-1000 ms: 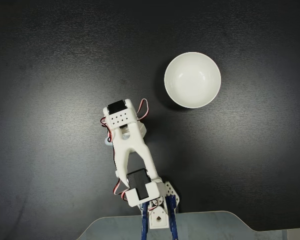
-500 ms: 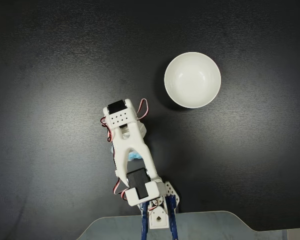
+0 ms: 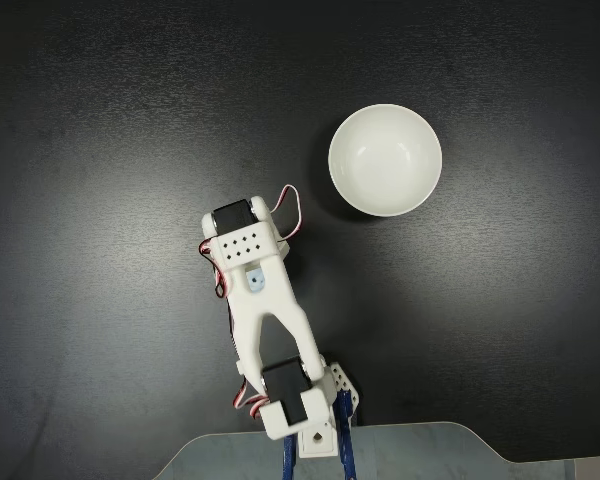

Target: Grasp a skyblue doll and put it in the white bowl.

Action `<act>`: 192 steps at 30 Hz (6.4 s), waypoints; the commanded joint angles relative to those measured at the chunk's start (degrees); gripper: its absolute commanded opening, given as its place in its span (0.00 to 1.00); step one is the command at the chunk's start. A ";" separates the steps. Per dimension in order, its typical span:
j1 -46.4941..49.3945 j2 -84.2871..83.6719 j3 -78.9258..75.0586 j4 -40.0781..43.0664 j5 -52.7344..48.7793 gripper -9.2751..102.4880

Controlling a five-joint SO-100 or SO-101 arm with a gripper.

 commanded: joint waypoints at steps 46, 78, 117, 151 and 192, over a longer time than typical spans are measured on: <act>41.31 10.72 -24.35 -12.04 16.61 0.07; 41.48 -4.92 -23.38 -21.88 16.61 0.10; 26.89 30.85 -45.09 -3.87 25.49 0.46; 19.86 98.70 45.35 -22.15 49.13 0.08; 19.42 102.22 73.65 -16.17 41.22 0.08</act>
